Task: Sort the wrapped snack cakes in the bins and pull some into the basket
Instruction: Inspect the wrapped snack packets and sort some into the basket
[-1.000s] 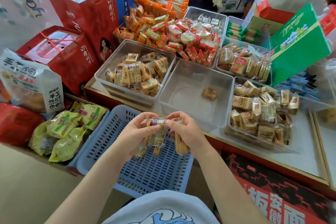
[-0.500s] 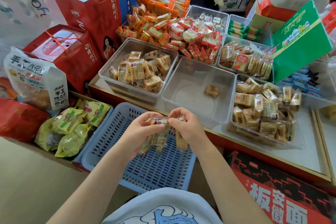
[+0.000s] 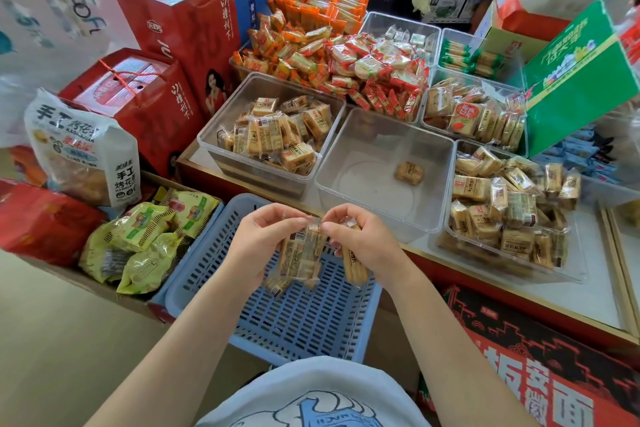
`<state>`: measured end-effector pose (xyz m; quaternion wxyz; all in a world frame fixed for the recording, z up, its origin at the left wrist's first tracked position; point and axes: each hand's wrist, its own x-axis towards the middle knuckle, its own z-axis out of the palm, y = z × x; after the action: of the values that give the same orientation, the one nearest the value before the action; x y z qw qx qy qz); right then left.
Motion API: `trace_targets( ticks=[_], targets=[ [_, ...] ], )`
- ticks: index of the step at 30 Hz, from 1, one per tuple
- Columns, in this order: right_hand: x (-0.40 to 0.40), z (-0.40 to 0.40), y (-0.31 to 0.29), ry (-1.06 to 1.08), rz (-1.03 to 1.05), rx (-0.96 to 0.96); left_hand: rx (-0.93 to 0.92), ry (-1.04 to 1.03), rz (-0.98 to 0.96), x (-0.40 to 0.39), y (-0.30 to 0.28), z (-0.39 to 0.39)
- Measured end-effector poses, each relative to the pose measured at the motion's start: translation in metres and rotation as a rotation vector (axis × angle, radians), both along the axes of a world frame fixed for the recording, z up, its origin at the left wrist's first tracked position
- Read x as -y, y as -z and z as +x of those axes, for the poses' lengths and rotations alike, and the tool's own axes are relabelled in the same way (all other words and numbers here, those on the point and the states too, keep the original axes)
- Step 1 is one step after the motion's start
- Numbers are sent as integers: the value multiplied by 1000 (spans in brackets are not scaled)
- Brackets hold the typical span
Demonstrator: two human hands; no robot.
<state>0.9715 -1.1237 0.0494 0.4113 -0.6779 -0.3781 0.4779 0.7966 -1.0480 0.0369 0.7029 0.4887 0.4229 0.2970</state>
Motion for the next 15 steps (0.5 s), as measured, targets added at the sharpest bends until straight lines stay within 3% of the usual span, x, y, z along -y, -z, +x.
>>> trace_targets(
  ticks=[8, 15],
  targets=[
    [-3, -11, 2, 123, 84, 90, -40, -78, -20, 3, 3, 0],
    [-3, -20, 3, 244, 106, 0, -2, 101, -59, 6, 3, -7]
  ],
)
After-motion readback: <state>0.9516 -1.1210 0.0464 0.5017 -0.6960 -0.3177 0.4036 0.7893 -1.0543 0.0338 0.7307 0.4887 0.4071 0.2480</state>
